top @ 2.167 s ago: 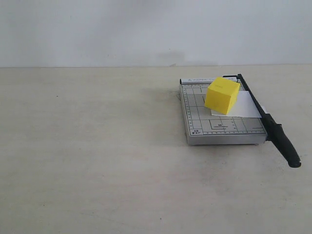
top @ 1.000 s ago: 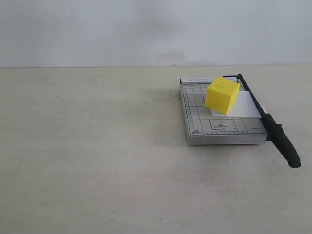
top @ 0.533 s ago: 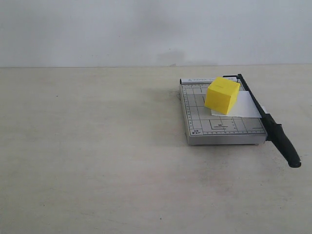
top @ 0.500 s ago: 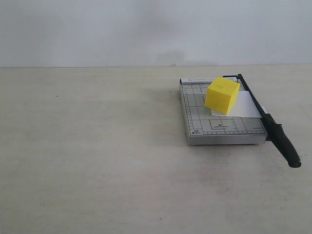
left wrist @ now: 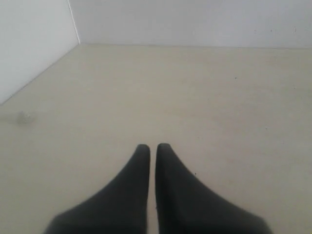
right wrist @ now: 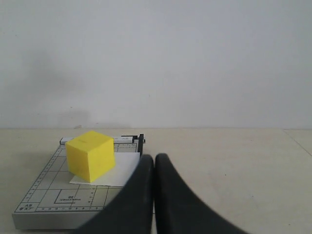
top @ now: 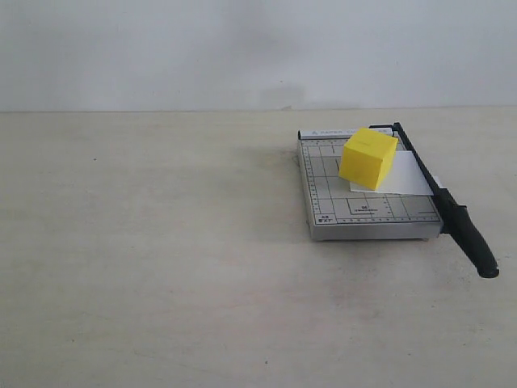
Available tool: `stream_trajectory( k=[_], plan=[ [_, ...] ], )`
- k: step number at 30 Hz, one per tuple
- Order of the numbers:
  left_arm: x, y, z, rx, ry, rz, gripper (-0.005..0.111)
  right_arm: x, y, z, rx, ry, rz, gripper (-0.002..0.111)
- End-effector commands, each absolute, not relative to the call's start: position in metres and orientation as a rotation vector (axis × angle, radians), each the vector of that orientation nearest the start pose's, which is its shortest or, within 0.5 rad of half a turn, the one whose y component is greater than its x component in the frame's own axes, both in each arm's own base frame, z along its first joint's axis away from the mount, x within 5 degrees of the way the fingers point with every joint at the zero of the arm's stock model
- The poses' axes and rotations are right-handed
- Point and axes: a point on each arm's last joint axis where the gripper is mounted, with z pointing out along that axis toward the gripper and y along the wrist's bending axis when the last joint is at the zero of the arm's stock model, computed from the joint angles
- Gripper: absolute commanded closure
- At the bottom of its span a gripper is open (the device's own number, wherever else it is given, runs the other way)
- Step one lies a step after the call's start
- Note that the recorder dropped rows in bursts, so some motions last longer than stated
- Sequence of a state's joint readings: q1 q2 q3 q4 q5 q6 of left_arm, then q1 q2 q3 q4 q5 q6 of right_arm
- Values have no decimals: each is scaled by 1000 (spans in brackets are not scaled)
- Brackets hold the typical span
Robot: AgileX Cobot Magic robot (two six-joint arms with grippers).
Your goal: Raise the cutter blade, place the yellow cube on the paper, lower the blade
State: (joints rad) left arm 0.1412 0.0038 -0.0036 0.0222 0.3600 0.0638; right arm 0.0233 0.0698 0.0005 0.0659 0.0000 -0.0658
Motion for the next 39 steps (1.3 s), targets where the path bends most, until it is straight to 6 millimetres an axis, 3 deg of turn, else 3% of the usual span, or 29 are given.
stream_trajectory(
  k=[1,39],
  plan=[
    [51,8,177,37,1896,223,102,62,1,209,-24,1551,13,108],
    [51,8,176,87,1902,257,102,62,1,209,-16,1551,22,108]
  ],
)
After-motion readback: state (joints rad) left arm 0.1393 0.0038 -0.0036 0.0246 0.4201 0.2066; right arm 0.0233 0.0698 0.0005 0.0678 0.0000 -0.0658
